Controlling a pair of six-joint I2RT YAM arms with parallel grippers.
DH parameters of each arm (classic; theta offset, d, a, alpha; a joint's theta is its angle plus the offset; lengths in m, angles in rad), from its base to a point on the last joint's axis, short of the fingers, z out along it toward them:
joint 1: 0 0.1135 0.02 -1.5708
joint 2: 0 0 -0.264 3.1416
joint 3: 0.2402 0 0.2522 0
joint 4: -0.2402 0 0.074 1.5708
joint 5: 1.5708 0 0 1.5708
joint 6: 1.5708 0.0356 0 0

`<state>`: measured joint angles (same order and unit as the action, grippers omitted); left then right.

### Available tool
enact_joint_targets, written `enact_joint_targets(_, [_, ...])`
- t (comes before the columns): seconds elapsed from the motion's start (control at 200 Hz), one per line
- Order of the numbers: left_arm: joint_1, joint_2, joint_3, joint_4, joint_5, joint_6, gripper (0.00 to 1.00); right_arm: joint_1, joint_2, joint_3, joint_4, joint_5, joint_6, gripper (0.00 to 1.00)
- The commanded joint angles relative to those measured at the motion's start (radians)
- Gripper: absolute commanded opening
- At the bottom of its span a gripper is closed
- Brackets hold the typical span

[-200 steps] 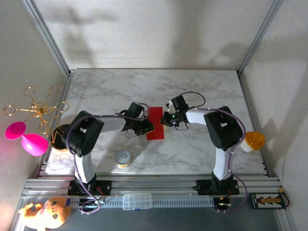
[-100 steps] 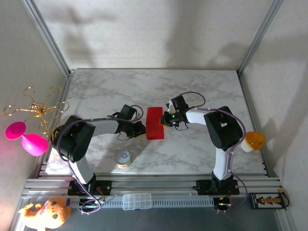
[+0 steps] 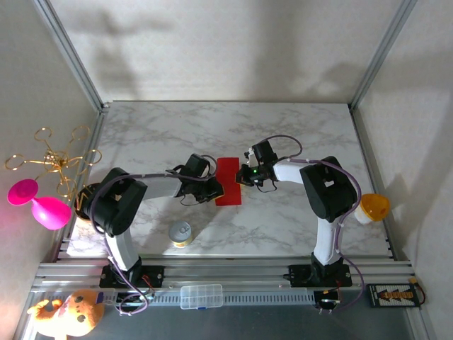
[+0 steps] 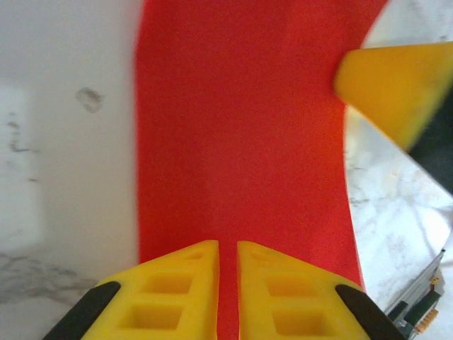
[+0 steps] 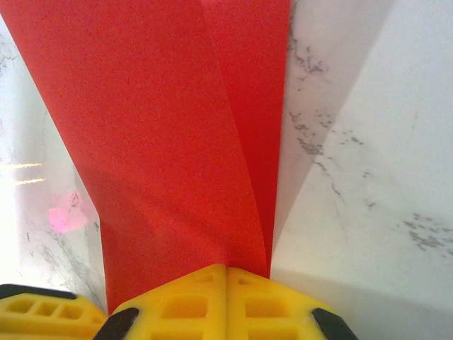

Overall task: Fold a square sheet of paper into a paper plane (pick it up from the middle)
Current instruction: First fold the square sheet of paper in half at the center of the table.

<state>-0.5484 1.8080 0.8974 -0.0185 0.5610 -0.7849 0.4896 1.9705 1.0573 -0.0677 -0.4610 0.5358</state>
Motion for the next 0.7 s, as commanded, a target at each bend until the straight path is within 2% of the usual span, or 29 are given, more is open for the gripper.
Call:
enact_joint_targets(0.0, [0.001,0.013,-0.038,-0.082,-0.025,0.058,0.14,-0.005,0.148,-0.097,-0.238,0.277,-0.012,0.03])
enact_joint_targets(0.12, [0.022,-0.023,-0.075,-0.198,-0.078,0.125,0.14,-0.005,0.152,-0.092,-0.246,0.287,-0.018,0.03])
enact_joint_targets(0.24, [0.053,-0.111,-0.088,-0.230,-0.089,0.130,0.14,-0.005,0.151,-0.093,-0.248,0.290,-0.019,0.03])
enact_joint_targets(0.3, [0.052,-0.149,-0.073,-0.196,-0.057,0.099,0.15,-0.005,0.151,-0.093,-0.249,0.292,-0.020,0.03])
enact_joint_targets(0.401, [0.022,-0.191,-0.062,-0.045,0.028,0.006,0.16,-0.005,0.149,-0.091,-0.254,0.290,-0.021,0.03])
enact_joint_targets(0.516, [-0.012,-0.163,-0.026,0.021,0.034,-0.033,0.16,-0.005,0.148,-0.091,-0.259,0.293,-0.025,0.03])
enact_joint_targets(0.696, [-0.044,-0.045,0.009,-0.020,0.004,-0.016,0.14,-0.003,0.151,-0.091,-0.258,0.294,-0.026,0.03])
